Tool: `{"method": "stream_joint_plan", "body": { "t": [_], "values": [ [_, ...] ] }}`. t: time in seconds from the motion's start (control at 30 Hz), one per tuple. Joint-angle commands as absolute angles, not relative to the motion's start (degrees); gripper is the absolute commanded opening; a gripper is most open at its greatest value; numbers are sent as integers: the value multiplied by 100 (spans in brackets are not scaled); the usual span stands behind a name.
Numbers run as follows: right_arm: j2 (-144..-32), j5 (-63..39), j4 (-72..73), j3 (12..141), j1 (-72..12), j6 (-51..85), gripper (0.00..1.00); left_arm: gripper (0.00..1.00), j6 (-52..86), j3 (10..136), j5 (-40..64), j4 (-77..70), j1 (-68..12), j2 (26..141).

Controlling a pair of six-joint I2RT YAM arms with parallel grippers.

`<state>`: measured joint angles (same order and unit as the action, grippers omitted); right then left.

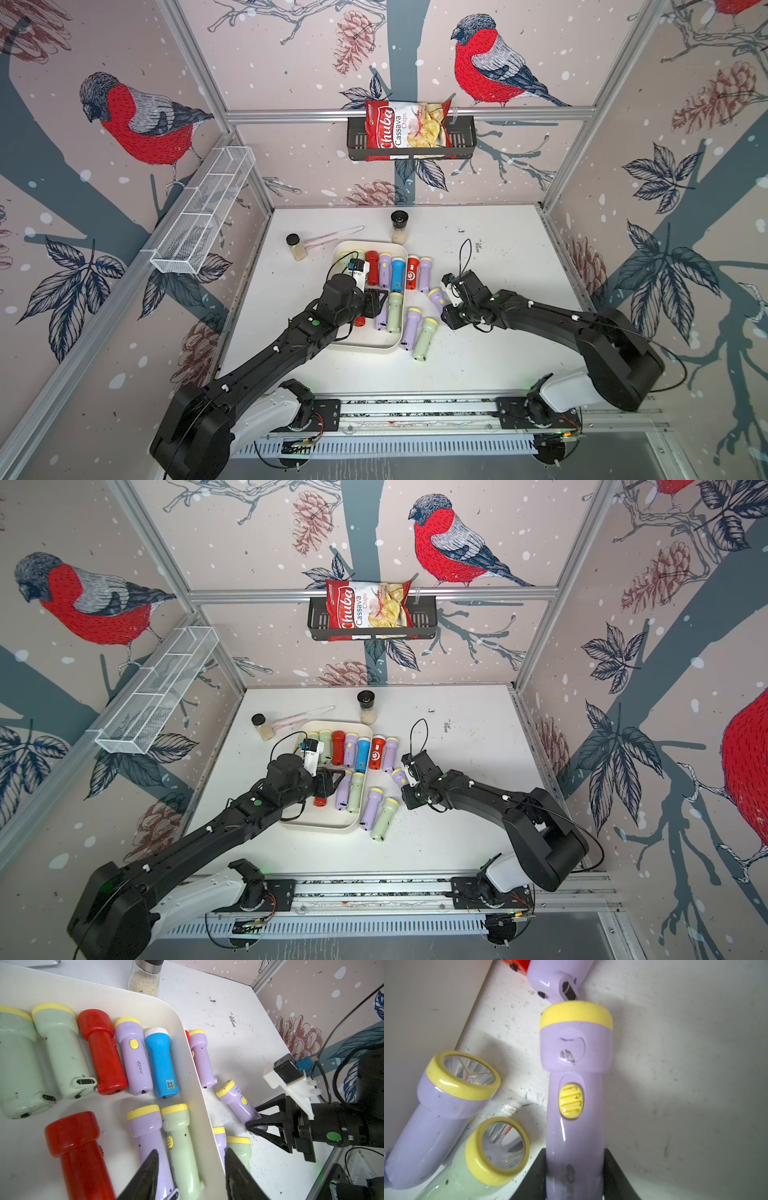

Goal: Put the flashlights into the storage boxes
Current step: Pick up the flashlight from the center of the board, then place the flashlight at the storage box.

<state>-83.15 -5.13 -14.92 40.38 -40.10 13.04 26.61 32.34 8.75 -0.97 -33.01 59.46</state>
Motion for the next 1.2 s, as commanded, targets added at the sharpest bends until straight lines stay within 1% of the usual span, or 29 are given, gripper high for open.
{"method": "stream_joint_plan", "body": {
  "t": [0.0,0.17,0.27,0.43,0.53,0.67,0.83,1.0,1.17],
  "values": [
    [-8187,-615,-1219,3927,-4023,1558,36,51,2616,3234,930,-425,-3296,5950],
    [-7650,-663,-728,3639,-4060,1781,35,50,2769,3144,1357,-821,-3297,6009],
    [-7002,-825,-79,3350,-4060,1842,35,50,2834,2958,1742,-1455,-3296,6017],
    [-5882,-1545,1363,2769,-4018,1443,35,50,2841,2623,2563,-2877,-3305,5972],
    [-5512,-2000,1659,2689,-3977,1133,35,50,2693,2537,3133,-3584,-3337,5968],
    [-5344,-2776,1844,2814,-3888,851,33,51,2305,2461,3514,-4304,-3552,5998],
    [-5334,-3759,2288,2956,-3844,751,33,53,1740,2500,3789,-4690,-3954,6062],
    [-5434,-4398,2247,3186,-3841,609,33,58,1764,2479,4050,-5153,-4042,6162],
    [-5572,-4867,2154,3330,-3842,548,33,58,1933,2465,4157,-5717,-4056,6304]
  ]
}}
